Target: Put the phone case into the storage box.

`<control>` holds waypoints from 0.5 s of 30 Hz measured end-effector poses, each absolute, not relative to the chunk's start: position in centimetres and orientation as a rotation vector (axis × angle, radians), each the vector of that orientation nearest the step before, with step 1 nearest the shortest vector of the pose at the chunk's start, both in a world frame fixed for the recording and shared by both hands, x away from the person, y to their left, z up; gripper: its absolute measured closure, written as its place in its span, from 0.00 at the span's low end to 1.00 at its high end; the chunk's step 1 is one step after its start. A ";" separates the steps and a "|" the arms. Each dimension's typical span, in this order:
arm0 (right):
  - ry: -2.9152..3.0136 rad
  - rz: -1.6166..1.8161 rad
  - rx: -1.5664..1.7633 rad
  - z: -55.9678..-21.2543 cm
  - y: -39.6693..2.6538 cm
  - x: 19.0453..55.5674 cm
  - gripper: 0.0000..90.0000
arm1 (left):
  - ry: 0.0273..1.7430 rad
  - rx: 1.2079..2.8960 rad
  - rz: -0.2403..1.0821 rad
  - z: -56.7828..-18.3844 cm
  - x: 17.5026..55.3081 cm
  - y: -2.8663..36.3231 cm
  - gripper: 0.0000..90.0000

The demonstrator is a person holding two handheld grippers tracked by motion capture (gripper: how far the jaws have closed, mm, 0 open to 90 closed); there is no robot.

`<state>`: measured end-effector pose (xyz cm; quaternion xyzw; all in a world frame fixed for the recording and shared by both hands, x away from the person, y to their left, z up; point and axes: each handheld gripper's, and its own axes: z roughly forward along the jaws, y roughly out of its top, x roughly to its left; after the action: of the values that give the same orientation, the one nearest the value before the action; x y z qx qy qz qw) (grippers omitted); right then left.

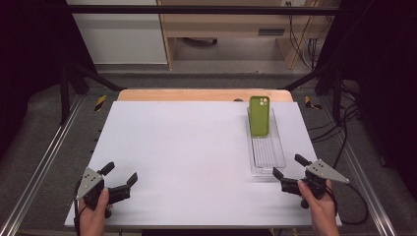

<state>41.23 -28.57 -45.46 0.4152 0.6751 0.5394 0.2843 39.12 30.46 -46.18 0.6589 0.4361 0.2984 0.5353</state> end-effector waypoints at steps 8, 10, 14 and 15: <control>1.816 1.449 1.079 -46.0 -27.5 41.2 0.03 | 1.036 1.570 0.713 -46.2 39.1 30.5 0.04; 1.815 1.452 1.082 -46.1 -27.3 41.3 0.03 | 1.034 1.570 0.712 -46.2 39.1 30.5 0.04; 1.819 1.458 1.070 -46.4 -27.0 41.4 0.03 | 1.029 1.569 0.713 -46.1 39.1 30.4 0.04; 1.818 1.458 1.072 -46.5 -26.9 41.4 0.03 | 1.028 1.568 0.713 -46.1 39.1 30.4 0.04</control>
<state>41.37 -26.92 -46.47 0.4005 0.6796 0.5449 0.2842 39.08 30.45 -46.13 0.6591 0.4320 0.2998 0.5376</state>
